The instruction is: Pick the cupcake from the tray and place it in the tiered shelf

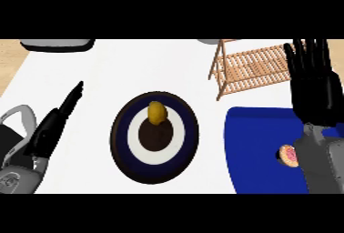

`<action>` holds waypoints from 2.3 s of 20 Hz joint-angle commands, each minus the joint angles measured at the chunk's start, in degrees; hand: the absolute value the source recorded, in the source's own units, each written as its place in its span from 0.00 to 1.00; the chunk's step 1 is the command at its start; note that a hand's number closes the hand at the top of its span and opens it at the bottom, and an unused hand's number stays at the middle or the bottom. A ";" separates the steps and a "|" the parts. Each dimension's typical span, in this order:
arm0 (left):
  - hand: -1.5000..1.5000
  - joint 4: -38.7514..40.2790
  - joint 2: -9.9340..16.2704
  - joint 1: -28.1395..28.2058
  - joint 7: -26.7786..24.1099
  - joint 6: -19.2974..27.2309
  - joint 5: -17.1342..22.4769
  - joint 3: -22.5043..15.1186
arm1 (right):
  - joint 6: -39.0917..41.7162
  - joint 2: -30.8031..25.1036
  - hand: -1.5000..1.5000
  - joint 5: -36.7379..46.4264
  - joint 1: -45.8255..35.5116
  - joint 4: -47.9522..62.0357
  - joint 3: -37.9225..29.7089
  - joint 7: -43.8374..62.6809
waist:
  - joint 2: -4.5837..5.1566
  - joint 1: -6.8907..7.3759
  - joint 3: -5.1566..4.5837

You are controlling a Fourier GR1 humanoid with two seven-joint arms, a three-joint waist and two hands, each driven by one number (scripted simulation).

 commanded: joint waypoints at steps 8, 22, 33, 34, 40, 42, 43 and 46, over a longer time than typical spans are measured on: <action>0.50 -0.80 -9.30 -0.41 -0.49 1.91 4.25 0.10 | 19.93 3.81 1.00 -25.32 7.21 13.14 -1.75 10.05 | 3.21 -0.19 2.46; 0.50 2.53 -13.04 -2.69 0.14 1.10 3.99 0.80 | 45.04 -25.53 0.00 8.18 5.15 44.80 -6.30 -30.28 | 0.70 0.30 1.01; 0.50 2.66 -14.29 -2.90 2.03 0.42 3.48 2.15 | 47.71 -37.22 0.00 21.10 0.38 34.91 1.76 -25.64 | 0.22 -0.42 0.84; 0.50 4.64 -13.81 -3.35 0.28 -0.51 3.91 3.60 | 46.51 -36.91 0.00 22.97 1.50 33.12 3.00 -25.99 | 0.26 -0.59 0.84; 0.50 3.24 -14.82 -0.14 0.08 0.65 1.78 1.15 | 47.57 -45.01 0.00 31.38 1.06 21.23 8.86 -22.04 | 0.09 -0.46 0.78; 0.50 4.35 -14.96 -1.25 -0.85 0.44 2.34 2.96 | 44.97 -46.12 0.00 33.69 5.09 15.80 9.32 -20.99 | 0.00 -1.53 0.78; 0.50 -1.14 -16.07 -1.23 4.72 3.93 0.40 0.93 | 44.97 -46.96 0.00 34.47 5.66 14.16 9.51 -19.66 | -0.20 -1.15 0.85; 0.50 1.25 -14.80 -0.83 1.56 -0.99 2.80 3.81 | 44.94 -46.73 0.00 34.26 7.91 8.32 7.30 -14.13 | 0.05 -1.10 0.82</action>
